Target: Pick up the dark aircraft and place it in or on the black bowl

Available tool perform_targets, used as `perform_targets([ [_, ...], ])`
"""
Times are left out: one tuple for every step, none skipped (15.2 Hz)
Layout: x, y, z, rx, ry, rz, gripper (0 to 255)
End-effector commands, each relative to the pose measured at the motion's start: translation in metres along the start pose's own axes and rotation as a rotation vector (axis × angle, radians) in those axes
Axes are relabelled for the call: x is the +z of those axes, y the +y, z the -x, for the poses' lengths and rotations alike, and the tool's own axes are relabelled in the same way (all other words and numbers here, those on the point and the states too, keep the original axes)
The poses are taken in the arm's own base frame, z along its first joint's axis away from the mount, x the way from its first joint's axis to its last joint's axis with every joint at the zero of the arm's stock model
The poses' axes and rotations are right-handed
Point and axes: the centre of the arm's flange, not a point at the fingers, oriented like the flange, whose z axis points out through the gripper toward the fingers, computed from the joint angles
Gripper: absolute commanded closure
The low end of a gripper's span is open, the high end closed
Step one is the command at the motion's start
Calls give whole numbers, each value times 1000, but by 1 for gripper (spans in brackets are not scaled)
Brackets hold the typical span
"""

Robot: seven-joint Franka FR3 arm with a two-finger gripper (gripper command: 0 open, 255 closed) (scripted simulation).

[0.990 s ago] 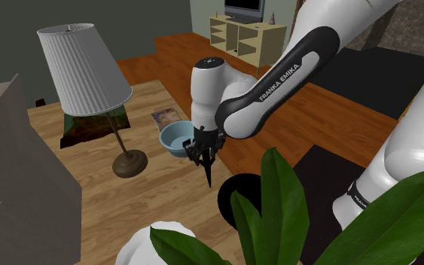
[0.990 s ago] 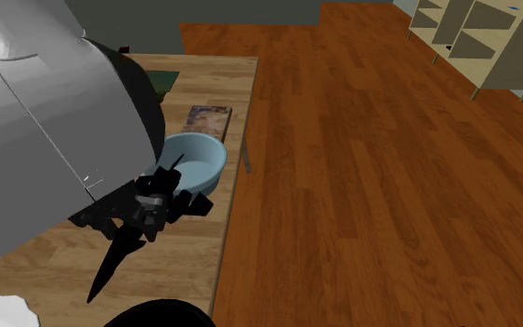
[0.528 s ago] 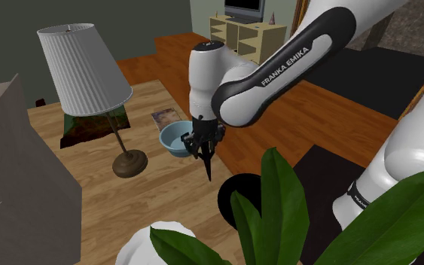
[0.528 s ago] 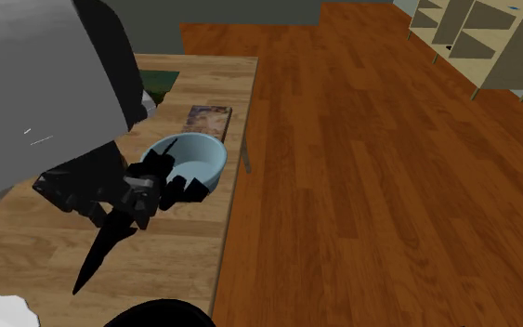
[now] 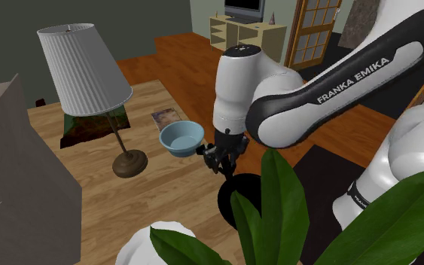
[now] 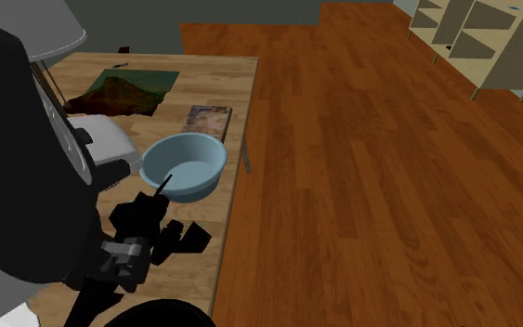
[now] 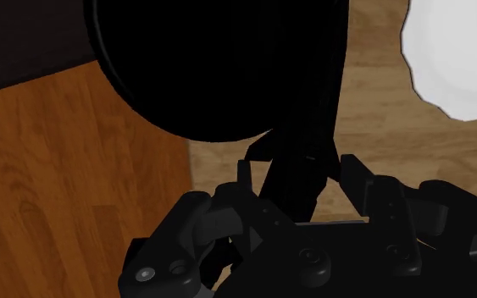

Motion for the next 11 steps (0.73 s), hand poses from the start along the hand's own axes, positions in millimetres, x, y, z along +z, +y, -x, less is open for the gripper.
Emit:
perform_targets([
  [-3,8,24,2,0,-2,255],
  [-4,11,36,2,0,-2,255],
  [-6,15,49,2,0,-2,255],
  [-7,18,62,2,0,-2,255],
  [-9,21,75,2,0,-2,255],
  [-10,24,88,2,0,-2,255],
  [-12,27,100,2,0,-2,255],
  [-13,28,108,2,0,-2,255],
  [-7,29,108,2,0,-2,255],
  [-2,29,109,2,0,-2,255],
  [3,29,109,2,0,-2,255],
])
